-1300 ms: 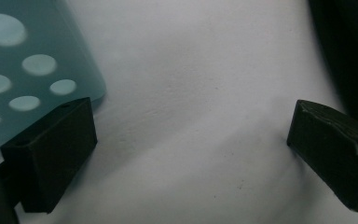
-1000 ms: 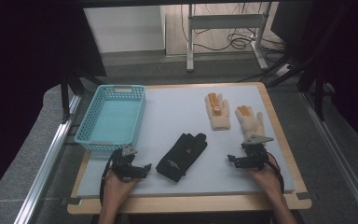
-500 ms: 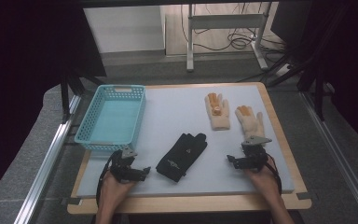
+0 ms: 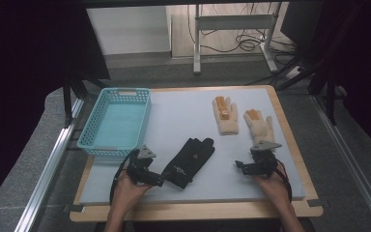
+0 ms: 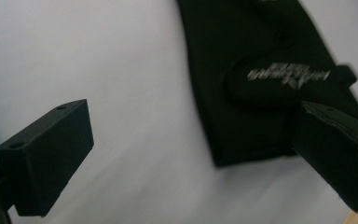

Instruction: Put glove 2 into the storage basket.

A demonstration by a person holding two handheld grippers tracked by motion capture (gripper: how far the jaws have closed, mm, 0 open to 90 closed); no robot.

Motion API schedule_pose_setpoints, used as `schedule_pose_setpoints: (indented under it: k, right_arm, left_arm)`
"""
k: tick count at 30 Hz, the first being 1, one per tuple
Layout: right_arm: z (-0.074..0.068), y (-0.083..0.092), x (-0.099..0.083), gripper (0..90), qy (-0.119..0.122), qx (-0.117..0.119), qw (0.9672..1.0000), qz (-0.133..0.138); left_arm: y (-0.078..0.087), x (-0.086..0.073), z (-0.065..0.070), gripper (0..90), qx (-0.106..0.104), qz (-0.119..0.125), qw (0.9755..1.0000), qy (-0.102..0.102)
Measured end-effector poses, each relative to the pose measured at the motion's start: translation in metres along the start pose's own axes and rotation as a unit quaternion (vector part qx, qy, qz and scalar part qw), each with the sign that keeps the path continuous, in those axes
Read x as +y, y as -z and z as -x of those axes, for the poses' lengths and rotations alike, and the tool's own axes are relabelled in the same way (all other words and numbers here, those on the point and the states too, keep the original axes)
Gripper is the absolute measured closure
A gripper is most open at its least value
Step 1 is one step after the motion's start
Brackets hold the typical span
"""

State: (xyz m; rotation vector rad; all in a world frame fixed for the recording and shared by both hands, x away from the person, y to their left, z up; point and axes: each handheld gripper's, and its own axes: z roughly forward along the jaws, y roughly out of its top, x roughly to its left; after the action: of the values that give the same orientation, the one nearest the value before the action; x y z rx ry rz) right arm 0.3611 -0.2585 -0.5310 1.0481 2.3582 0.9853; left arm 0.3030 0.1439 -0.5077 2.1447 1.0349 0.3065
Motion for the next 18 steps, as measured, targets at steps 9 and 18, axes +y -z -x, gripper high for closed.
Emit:
schedule_pose_setpoints:
  k: [9, 18]
  right_arm:
    - [0.000, 0.000, 0.000, 17.8, 0.000, 0.001, 1.0000, 0.000]
    - [0.000, 0.000, 0.000, 17.8, -0.001, 0.001, 1.0000, 0.000]
  left_arm:
    - [-0.034, 0.035, 0.014, 0.0, -0.020, -0.028, 0.9993, -0.012]
    - [-0.057, 0.058, 0.036, 0.0, -0.023, -0.032, 0.9984, -0.040]
